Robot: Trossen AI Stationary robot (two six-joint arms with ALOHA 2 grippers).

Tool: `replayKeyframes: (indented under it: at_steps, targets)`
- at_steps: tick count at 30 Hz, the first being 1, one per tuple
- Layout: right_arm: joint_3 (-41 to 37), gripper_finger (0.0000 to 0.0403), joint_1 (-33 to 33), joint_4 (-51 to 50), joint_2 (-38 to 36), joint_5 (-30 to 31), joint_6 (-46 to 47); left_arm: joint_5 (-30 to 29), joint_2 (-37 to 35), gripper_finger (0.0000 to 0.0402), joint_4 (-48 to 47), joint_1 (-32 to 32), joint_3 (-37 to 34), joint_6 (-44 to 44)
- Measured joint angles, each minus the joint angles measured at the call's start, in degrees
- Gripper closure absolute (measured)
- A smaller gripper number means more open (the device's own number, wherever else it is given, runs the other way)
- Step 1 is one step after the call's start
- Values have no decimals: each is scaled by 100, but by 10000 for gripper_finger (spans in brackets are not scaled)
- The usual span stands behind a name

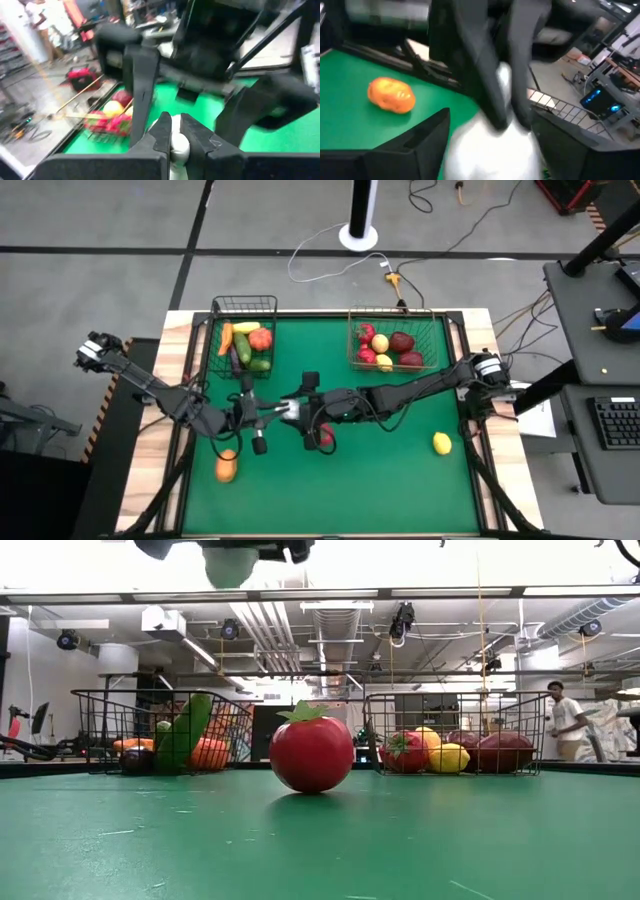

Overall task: Sort produce into baskets
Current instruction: Put the white garlic into the left wire basket

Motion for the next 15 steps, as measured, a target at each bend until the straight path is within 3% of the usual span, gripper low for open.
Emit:
replayKeyframes:
  at_steps: [8,15]
  targets:
    - [244,64,-198,-451,-28,46,258,-950,-42,398,-793,122,-9,-633]
    - [711,49,-359,-1332,-74,371,704,-1632,-679,399,-2157,730,-9,-1317]
